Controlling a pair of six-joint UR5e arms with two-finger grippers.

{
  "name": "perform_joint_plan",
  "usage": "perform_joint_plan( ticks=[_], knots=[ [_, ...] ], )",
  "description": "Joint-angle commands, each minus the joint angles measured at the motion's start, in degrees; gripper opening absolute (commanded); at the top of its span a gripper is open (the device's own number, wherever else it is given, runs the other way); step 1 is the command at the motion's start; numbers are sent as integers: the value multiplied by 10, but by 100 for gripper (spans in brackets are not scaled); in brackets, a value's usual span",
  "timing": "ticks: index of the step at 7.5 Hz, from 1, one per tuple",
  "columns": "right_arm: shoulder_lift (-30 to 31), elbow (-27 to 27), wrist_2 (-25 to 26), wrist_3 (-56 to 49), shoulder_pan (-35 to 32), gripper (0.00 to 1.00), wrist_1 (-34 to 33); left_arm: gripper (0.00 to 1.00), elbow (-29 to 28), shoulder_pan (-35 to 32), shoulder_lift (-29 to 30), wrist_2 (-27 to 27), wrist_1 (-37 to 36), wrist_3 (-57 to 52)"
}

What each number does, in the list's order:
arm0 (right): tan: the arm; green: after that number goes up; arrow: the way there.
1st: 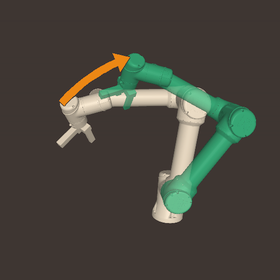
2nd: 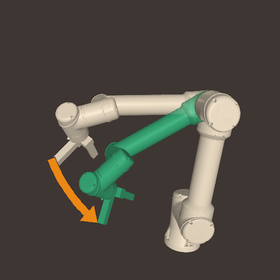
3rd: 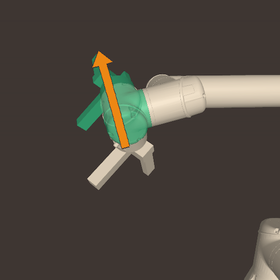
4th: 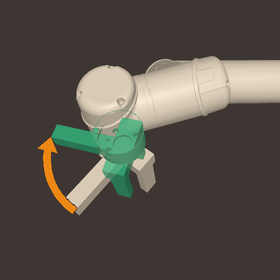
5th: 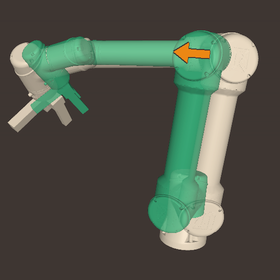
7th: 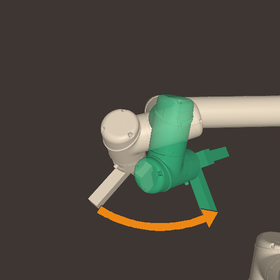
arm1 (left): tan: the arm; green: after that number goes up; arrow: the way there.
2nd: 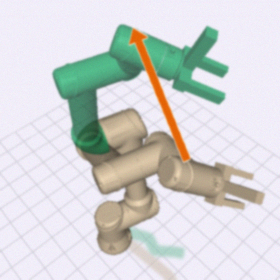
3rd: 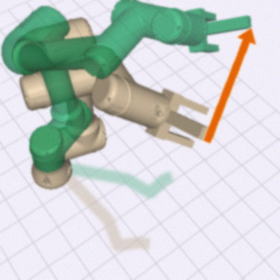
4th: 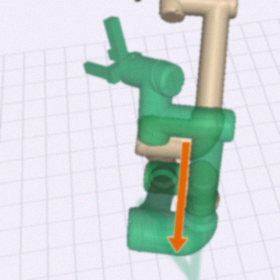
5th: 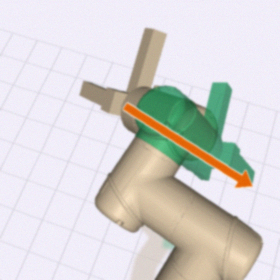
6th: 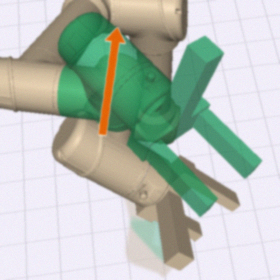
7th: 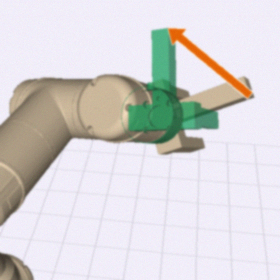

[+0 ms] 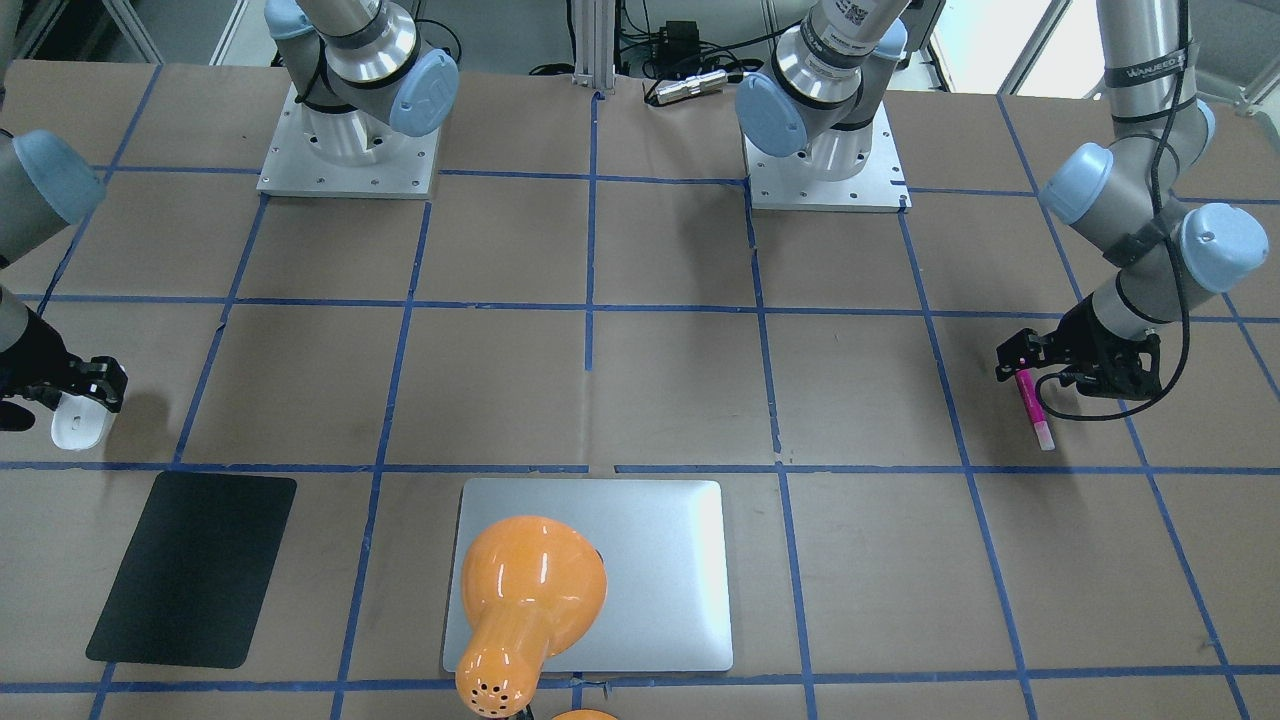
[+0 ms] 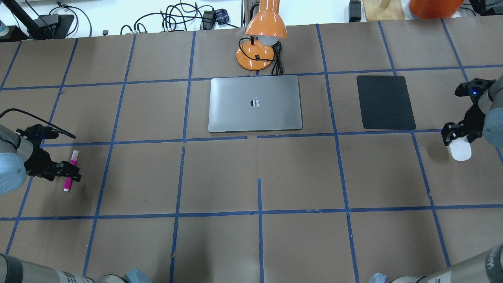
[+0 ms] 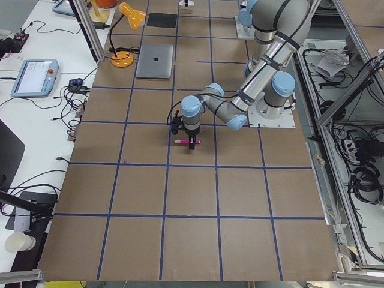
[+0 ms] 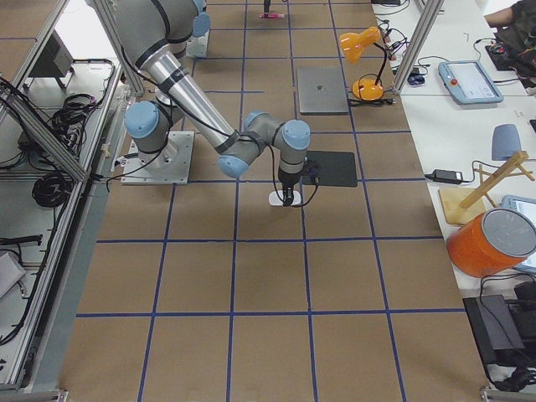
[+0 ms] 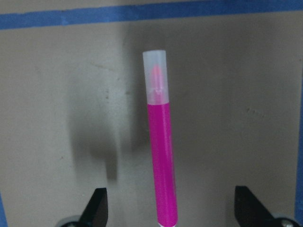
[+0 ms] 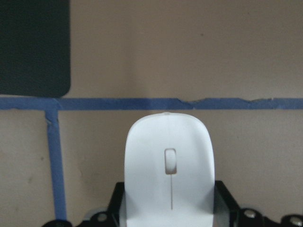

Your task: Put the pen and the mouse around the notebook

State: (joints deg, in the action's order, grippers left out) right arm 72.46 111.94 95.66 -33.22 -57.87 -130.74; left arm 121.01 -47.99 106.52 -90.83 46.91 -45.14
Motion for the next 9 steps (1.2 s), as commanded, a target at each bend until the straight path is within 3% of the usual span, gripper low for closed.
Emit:
perform_joint_plan(
  ticks=[1, 2, 4, 7, 8, 9],
  knots=[
    [-7, -98, -1, 78, -99, 11, 79, 52, -1, 0, 8, 0, -1, 7],
    [-38, -159, -8, 141, -128, 11, 122, 23, -1, -1, 7, 0, -1, 21],
    [-150, -273, -9, 189, -191, 11, 125, 0, -1, -1, 8, 0, -1, 31],
    [-194, -291, -8, 207, -199, 21, 125, 0, -7, -6, -10, -1, 5, 63],
    [-197, -291, -8, 207, -197, 44, 123, 0, -14, -28, -20, -2, 22, 147],
    [-198, -287, -5, 207, -197, 48, 124, 0, -44, -67, -37, -2, 101, 238]
  ],
)
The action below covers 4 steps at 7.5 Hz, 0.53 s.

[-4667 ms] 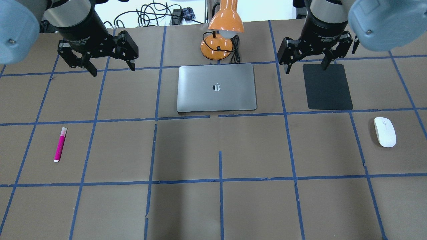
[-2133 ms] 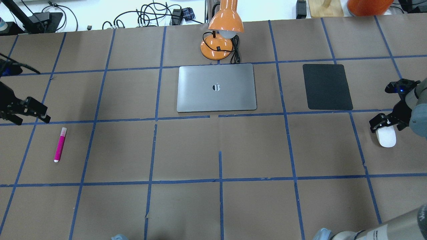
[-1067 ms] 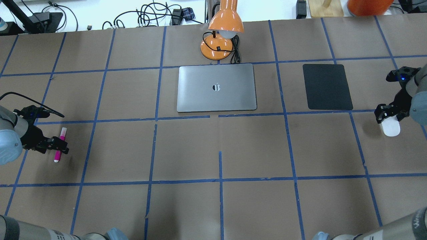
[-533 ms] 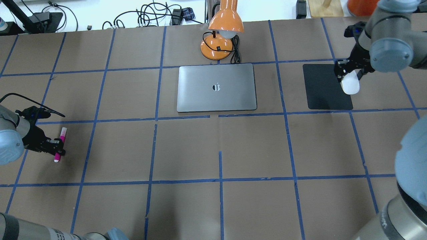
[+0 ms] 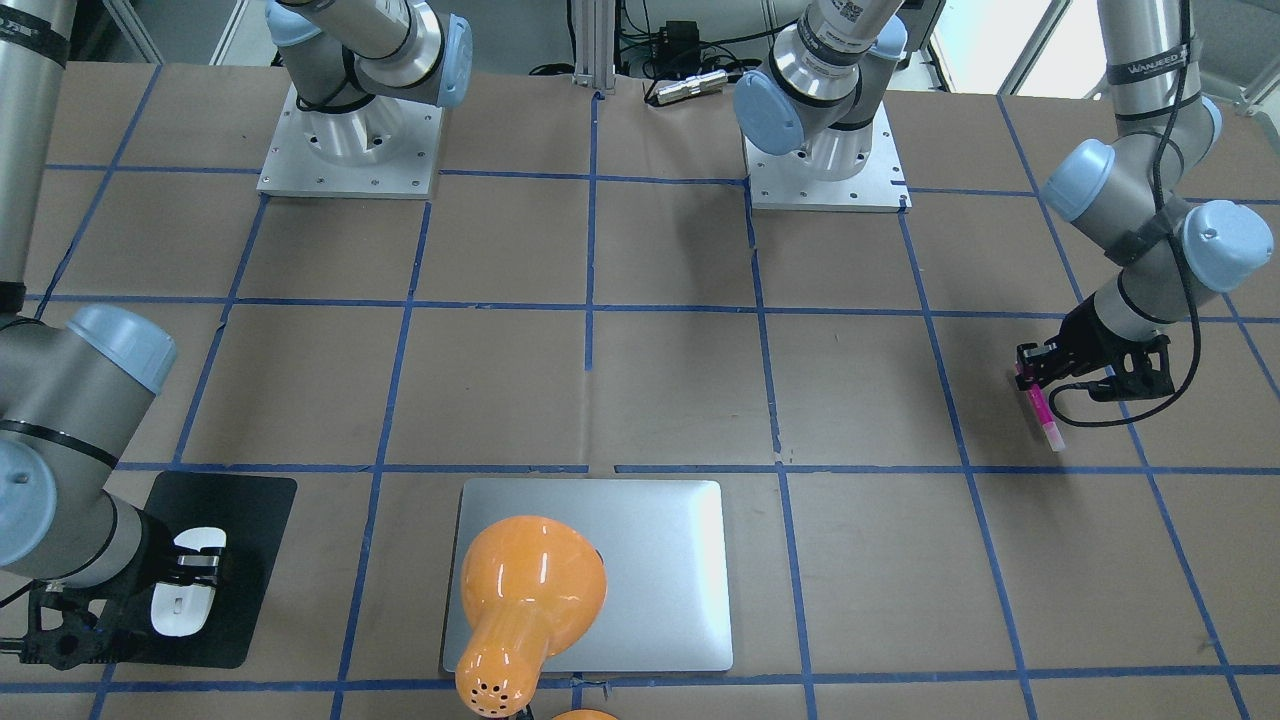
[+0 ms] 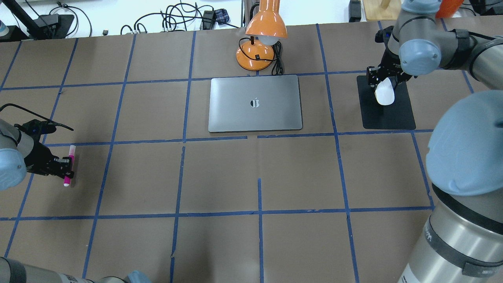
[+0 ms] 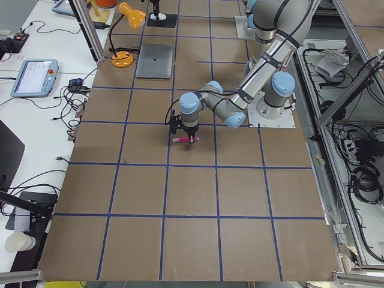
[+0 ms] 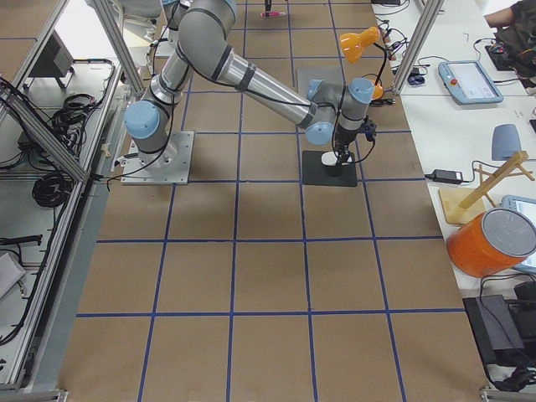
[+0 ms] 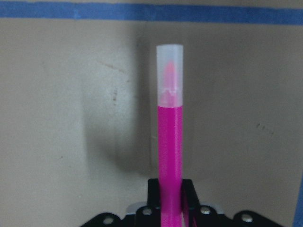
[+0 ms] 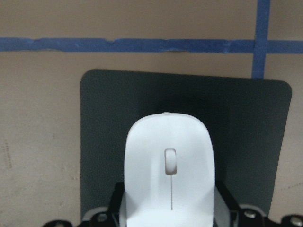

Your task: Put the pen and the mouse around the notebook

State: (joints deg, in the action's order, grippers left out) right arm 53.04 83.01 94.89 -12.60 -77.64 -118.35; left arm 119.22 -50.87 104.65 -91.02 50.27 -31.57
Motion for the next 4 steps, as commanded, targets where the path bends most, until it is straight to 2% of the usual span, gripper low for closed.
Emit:
perform_joint_plan(
  ticks=[1, 2, 4],
  knots=[
    [-3, 13, 6, 1, 1, 75, 0, 0, -76, -84, -30, 1, 157, 218],
    [-3, 18, 3, 17, 1, 100, -1, 0, -113, -139, -37, 3, 217, 331],
    [9, 8, 6, 25, 1, 100, 7, 0, -143, -268, -36, 15, 234, 593]
  ],
)
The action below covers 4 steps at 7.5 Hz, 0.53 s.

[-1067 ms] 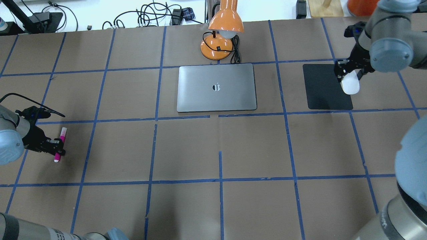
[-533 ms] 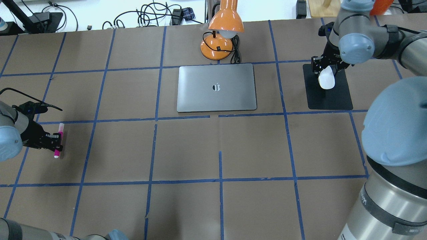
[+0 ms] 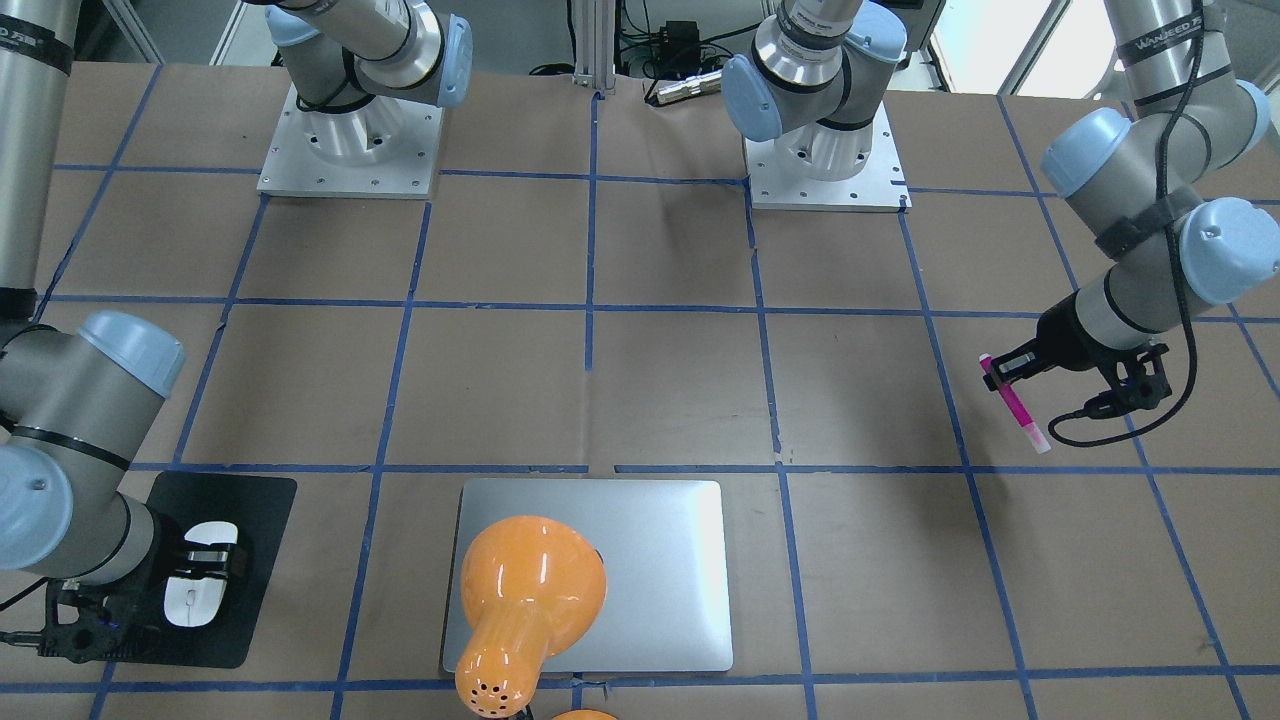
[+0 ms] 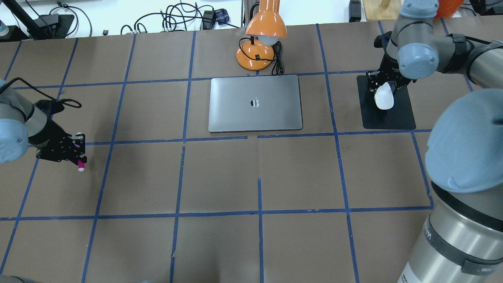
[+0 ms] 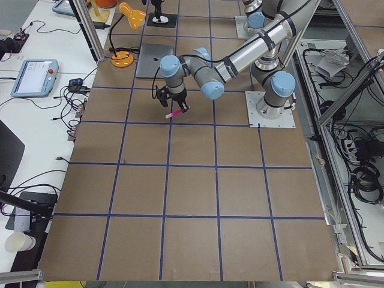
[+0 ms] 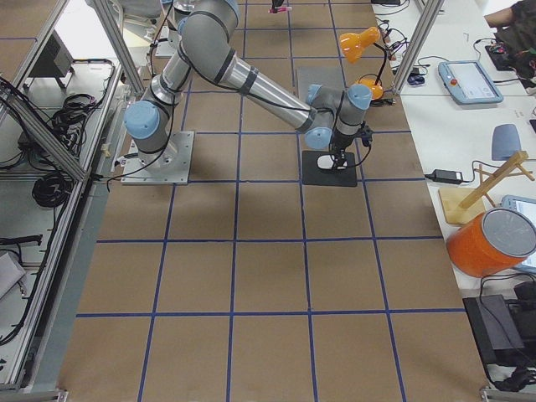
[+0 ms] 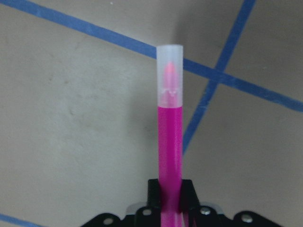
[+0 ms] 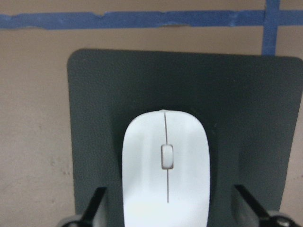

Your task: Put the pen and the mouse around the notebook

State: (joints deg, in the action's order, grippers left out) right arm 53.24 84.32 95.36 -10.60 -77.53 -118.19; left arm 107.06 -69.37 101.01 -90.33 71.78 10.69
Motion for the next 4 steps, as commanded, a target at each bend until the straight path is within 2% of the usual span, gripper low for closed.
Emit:
perform_joint_plan(
  ticks=[1, 3, 4],
  knots=[
    [25, -6, 2, 5, -3, 100, 24, 0, -22, -153, 6, 25, 14, 317],
    [53, -7, -5, 5, -5, 100, 55, 0, -24, -286, 24, 25, 3, 559],
    [76, -14, -5, 7, -17, 100, 89, 0, -29, -333, 45, 27, -52, 677]
  ],
)
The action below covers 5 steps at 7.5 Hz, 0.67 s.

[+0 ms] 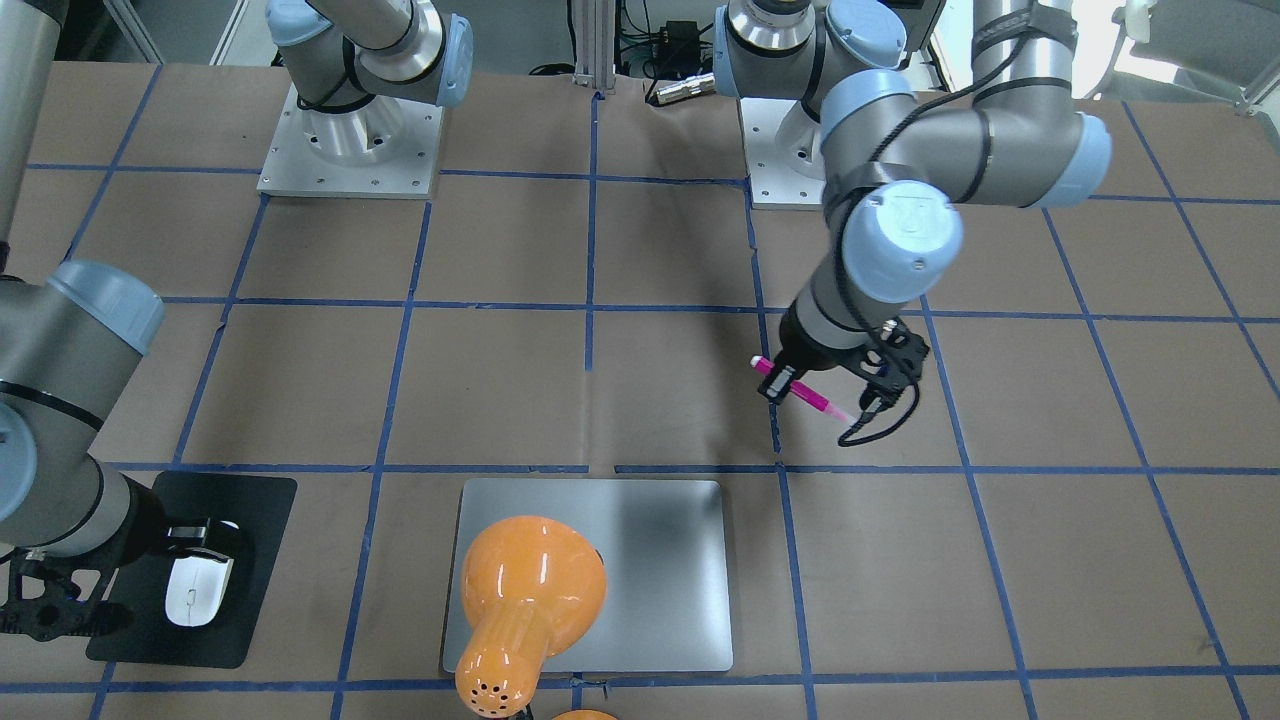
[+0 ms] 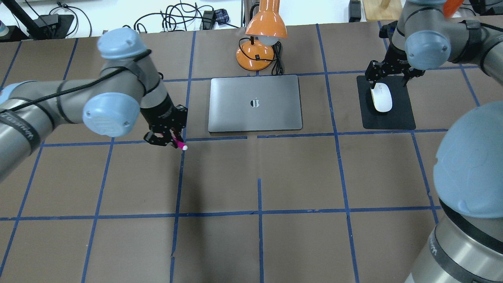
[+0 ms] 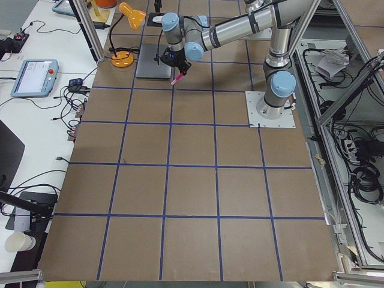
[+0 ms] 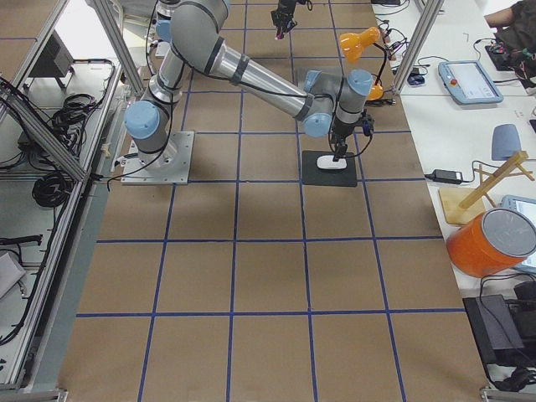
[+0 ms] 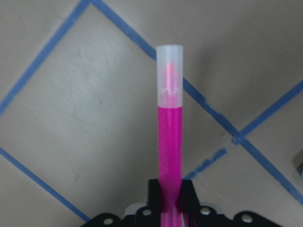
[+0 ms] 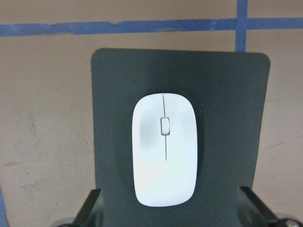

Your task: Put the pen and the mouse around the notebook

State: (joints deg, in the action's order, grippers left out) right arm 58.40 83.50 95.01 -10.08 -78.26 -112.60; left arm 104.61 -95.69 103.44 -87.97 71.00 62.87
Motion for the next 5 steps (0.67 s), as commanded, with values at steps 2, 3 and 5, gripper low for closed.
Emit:
perform_joint_plan(
  ticks=[2, 3, 5],
  knots=[
    [105, -6, -1, 57, -57, 100, 142, 0, -21, -147, 72, 3, -87, 375],
    [129, -3, -4, 53, -66, 100, 190, 0, -31, -158, 99, 24, -95, 440],
    [190, 0, -52, 63, -74, 100, 241, 0, -42, -196, 141, 43, -139, 467]
  ],
)
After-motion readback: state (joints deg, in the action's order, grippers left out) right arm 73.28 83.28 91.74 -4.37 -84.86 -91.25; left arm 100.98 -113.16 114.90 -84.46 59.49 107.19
